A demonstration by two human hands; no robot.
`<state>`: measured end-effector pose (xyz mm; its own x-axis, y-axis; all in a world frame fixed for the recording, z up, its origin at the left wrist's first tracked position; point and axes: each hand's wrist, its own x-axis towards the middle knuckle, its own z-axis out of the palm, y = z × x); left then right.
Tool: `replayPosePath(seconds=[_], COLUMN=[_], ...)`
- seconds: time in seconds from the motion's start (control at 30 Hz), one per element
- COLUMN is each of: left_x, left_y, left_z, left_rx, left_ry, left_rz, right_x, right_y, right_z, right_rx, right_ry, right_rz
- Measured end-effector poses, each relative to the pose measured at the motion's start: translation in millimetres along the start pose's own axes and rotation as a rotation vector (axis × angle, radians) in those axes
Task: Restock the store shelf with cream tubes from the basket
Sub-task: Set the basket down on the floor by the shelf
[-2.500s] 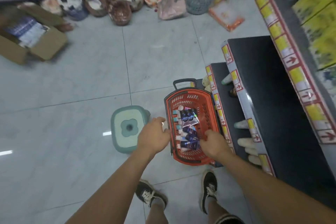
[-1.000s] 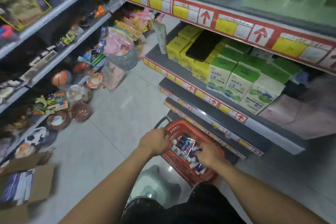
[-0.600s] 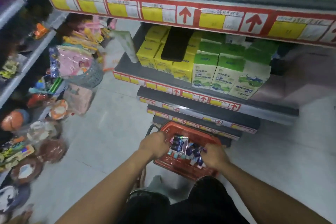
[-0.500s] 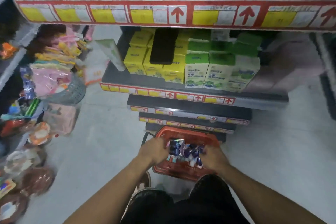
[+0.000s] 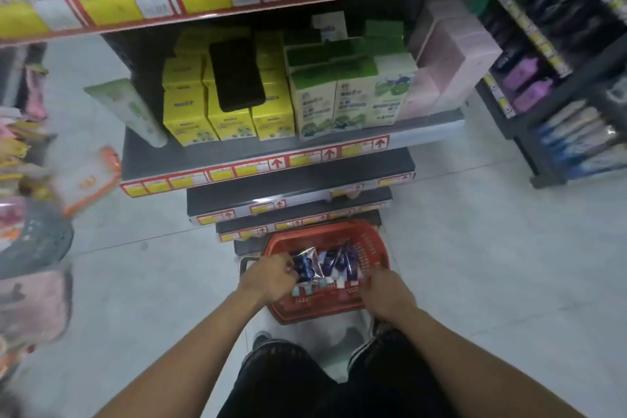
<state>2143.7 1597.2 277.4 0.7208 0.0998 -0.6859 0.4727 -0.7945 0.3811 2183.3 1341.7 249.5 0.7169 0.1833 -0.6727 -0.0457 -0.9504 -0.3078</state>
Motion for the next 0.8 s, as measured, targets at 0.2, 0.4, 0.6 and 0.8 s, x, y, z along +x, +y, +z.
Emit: replayPosePath(seconds=[0.2,0.4,0.6,0.8], left_x=[16.8,45.8,112.7,203.4], left_y=[32.2,25.1,-33.7,-99.3], left_z=[16.0,43.7,103.5,183.9], left_rx=[-0.066,-0.16,-0.21,-0.213], left_ry=[-0.008,-0.02,-0.053,-0.098], left_rz=[-0.063,-0.136,-0.129,-0.113], right_x=[26.8,66.2,145.6,243.3], right_y=[39.7,65.1,73.8,95.9], right_z=[-7.8,6.5,64.6,149.7], right_rx=[-0.041,-0.125,-0.072,-0.108], right_ry=[-0.038,-0.158,-0.164,-0.166], right_rz=[-0.081,-0.097,-0.011,-0.101])
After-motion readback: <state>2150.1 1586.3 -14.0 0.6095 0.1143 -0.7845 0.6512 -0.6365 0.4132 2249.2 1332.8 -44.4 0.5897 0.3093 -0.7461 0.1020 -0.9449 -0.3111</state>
